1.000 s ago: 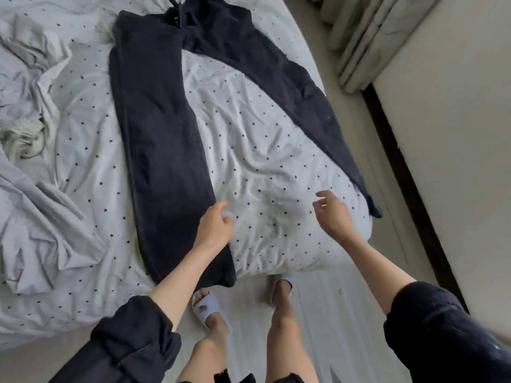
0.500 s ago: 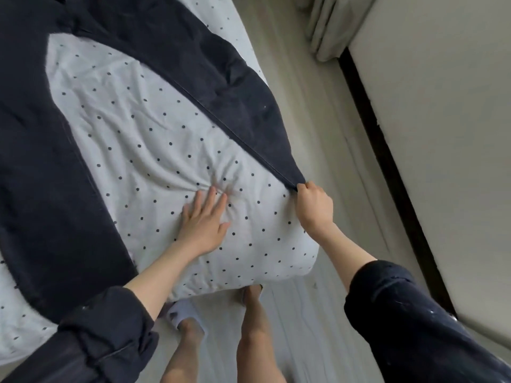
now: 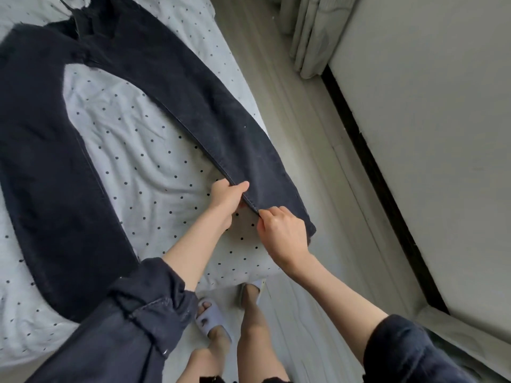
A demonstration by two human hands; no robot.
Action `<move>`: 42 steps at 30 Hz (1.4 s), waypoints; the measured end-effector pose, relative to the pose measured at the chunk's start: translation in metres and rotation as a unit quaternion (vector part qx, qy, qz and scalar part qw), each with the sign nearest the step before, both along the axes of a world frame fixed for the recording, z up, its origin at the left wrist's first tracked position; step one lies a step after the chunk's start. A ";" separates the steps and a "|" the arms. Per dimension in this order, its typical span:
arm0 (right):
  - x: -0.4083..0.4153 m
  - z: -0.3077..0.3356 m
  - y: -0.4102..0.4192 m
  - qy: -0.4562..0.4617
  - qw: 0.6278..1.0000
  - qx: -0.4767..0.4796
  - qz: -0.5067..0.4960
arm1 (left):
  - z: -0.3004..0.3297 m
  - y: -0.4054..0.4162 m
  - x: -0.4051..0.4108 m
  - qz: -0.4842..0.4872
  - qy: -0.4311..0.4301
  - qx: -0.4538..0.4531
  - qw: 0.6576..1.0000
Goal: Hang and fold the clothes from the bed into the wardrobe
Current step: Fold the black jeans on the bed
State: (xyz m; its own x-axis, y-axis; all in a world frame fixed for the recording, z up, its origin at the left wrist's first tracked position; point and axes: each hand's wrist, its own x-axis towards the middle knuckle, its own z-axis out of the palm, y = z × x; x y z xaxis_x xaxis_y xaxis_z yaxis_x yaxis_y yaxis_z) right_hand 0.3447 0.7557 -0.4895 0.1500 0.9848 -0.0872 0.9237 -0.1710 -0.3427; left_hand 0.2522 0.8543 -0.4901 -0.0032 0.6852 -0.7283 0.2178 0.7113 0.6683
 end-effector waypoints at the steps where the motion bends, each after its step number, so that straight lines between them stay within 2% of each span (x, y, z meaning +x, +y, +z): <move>1: -0.005 0.004 -0.002 0.013 1.000 0.000 0.013 | 0.001 0.000 -0.004 -0.002 0.008 0.004 1.000; 3: -0.014 0.004 -0.008 0.036 0.997 -0.030 0.062 | 0.003 -0.006 -0.022 -0.001 0.016 0.002 1.000; 5: -0.016 0.005 -0.014 0.069 0.987 -0.123 0.072 | 0.006 -0.016 -0.052 0.018 0.003 -0.014 1.000; 9: -0.018 -0.006 -0.007 0.152 0.972 -0.172 -0.043 | 0.000 -0.038 -0.133 0.006 0.044 -0.032 0.998; 13: -0.031 -0.038 0.017 0.173 0.945 -0.262 -0.090 | -0.013 -0.042 -0.170 -0.034 0.069 -0.019 0.997; 16: -0.047 -0.054 0.024 0.182 0.945 -0.234 -0.137 | -0.023 -0.044 -0.173 -0.068 0.110 0.012 0.991; 19: -0.058 -0.053 0.021 0.297 0.908 -0.238 -0.178 | -0.019 -0.052 -0.171 -0.071 0.093 0.050 0.992; 21: -0.061 -0.045 0.010 0.347 0.892 -0.198 -0.210 | -0.006 -0.056 -0.165 -0.065 0.060 0.103 0.991; 26: -0.043 0.005 -0.017 0.363 0.885 -0.100 -0.273 | 0.052 -0.065 -0.149 -0.093 0.050 0.232 0.967; 31: -0.033 0.067 -0.028 0.405 0.876 -0.059 -0.254 | 0.100 -0.078 -0.157 -0.071 0.061 0.292 0.952; 35: -0.044 0.083 -0.046 0.453 0.859 -0.051 -0.235 | 0.127 -0.085 -0.174 -0.047 0.067 0.333 0.939; 38: -0.052 0.077 -0.057 0.439 0.867 -0.069 -0.226 | 0.120 -0.095 -0.188 -0.047 0.080 0.287 0.953; 42: -0.061 0.050 -0.068 0.369 0.892 -0.136 -0.225 | 0.050 -0.128 -0.213 -0.059 0.108 0.093 0.988</move>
